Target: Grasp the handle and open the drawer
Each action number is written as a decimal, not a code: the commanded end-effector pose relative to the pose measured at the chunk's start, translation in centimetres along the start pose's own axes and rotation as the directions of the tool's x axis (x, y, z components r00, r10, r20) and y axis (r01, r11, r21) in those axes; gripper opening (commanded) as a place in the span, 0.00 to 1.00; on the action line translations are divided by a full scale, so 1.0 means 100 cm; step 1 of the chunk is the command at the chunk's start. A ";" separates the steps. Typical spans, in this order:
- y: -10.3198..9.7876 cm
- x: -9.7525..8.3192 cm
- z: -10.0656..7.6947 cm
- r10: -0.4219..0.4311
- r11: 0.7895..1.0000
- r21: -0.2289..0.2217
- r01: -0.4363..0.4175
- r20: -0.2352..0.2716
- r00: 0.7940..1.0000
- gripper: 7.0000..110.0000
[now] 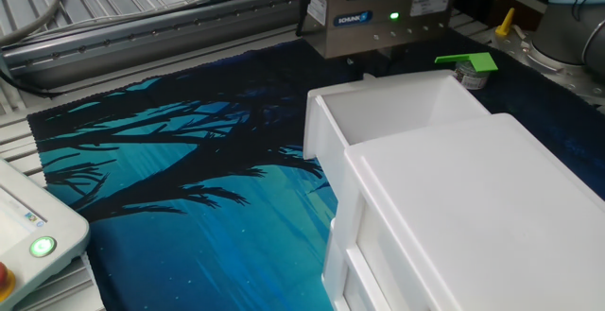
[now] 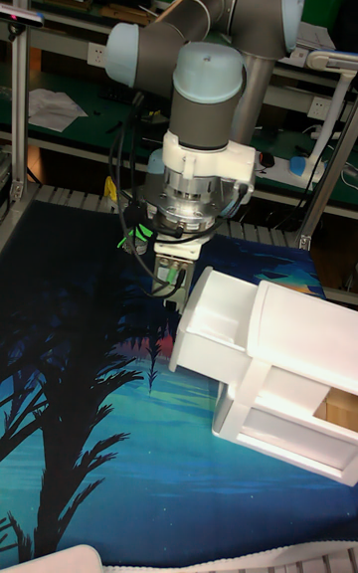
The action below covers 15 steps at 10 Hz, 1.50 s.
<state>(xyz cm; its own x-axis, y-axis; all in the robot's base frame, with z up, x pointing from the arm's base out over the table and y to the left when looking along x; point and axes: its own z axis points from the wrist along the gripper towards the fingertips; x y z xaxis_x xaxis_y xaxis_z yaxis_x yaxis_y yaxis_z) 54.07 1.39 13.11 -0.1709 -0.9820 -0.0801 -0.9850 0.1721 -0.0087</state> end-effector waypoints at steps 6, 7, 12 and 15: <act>-0.001 0.010 -0.001 -0.007 1.000 0.007 0.007 0.003 1.000 0.00; 0.000 0.009 -0.001 -0.014 1.000 0.007 0.014 0.006 1.000 0.00; 0.002 0.007 -0.001 -0.026 1.000 -0.003 0.027 0.015 1.000 0.57; 0.004 0.008 -0.003 -0.026 1.000 -0.007 0.027 0.013 1.000 0.57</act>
<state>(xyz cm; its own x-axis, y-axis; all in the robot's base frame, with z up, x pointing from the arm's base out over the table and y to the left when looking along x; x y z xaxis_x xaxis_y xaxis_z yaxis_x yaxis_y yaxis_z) 53.61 0.46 13.06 -0.1419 -0.9865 -0.0819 -0.9897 0.1428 -0.0062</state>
